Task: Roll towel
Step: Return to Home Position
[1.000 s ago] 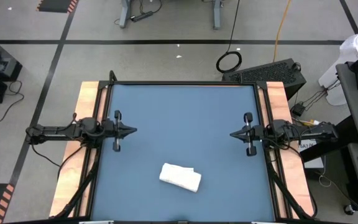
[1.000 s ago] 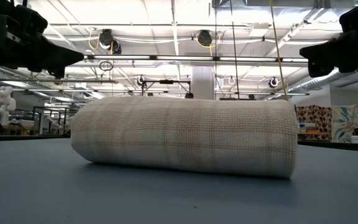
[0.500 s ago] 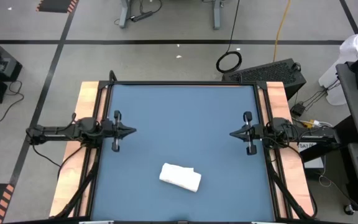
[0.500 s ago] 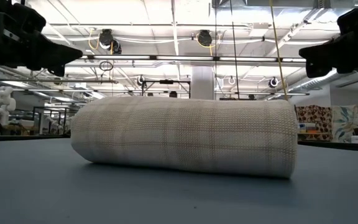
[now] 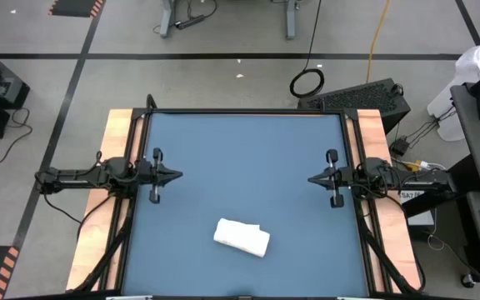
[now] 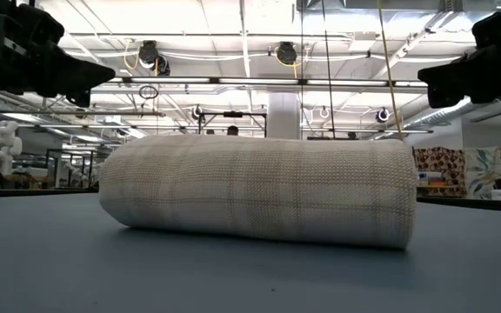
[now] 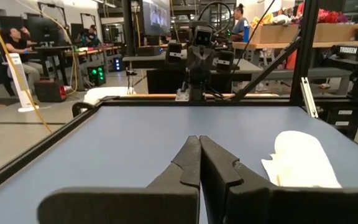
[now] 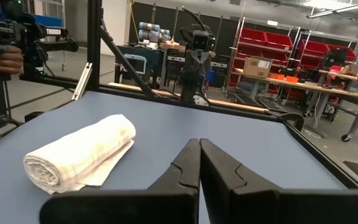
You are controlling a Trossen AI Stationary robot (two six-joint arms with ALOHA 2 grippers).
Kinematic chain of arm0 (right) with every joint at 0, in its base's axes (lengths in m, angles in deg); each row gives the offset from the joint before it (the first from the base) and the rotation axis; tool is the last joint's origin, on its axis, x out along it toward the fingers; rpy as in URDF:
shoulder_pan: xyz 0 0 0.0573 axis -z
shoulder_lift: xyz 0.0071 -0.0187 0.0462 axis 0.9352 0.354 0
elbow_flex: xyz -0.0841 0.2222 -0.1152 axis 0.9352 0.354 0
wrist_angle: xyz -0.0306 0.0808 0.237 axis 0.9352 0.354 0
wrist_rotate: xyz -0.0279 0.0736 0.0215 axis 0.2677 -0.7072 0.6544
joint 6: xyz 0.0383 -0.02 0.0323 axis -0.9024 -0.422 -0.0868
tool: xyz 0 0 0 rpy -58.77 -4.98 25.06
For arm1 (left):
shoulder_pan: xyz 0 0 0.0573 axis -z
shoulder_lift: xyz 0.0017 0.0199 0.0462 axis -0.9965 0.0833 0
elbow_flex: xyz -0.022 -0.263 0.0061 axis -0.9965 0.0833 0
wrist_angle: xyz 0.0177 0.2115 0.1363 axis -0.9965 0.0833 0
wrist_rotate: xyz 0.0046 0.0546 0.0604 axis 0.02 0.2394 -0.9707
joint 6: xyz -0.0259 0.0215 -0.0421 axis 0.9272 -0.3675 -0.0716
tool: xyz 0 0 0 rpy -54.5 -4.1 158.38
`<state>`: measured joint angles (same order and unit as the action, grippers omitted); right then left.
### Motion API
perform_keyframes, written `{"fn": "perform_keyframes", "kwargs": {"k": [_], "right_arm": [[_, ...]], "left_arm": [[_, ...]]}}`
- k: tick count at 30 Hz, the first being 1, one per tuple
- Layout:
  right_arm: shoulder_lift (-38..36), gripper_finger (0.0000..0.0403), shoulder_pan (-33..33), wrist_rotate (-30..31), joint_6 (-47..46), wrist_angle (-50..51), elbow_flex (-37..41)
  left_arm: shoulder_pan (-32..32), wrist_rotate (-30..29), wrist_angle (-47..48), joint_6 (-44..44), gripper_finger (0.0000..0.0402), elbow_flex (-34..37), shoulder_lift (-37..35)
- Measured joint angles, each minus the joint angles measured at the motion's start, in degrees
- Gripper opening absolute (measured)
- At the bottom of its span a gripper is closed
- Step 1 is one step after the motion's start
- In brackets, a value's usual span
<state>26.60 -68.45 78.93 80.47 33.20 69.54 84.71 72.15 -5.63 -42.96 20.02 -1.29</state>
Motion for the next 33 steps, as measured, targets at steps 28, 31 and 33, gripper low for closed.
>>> {"fn": "perform_keyframes", "kwargs": {"k": [28,31,33], "right_arm": [[0.0,0.0001,0.0,0.1,-1.5,0.0,0.0],[0.0,0.0001,0.0,0.1,-1.5,0.0,0.0],[0.0,0.0001,0.0,0.1,-1.5,0.0,0.0]], "left_arm": [[0.0,0.7,0.0,1.0,0.0006,0.0,0.0],[0.0,0.7,0.0,1.0,0.0006,0.0,0.0],[0.0,0.7,0.0,1.0,0.0006,0.0,0.0]]}}
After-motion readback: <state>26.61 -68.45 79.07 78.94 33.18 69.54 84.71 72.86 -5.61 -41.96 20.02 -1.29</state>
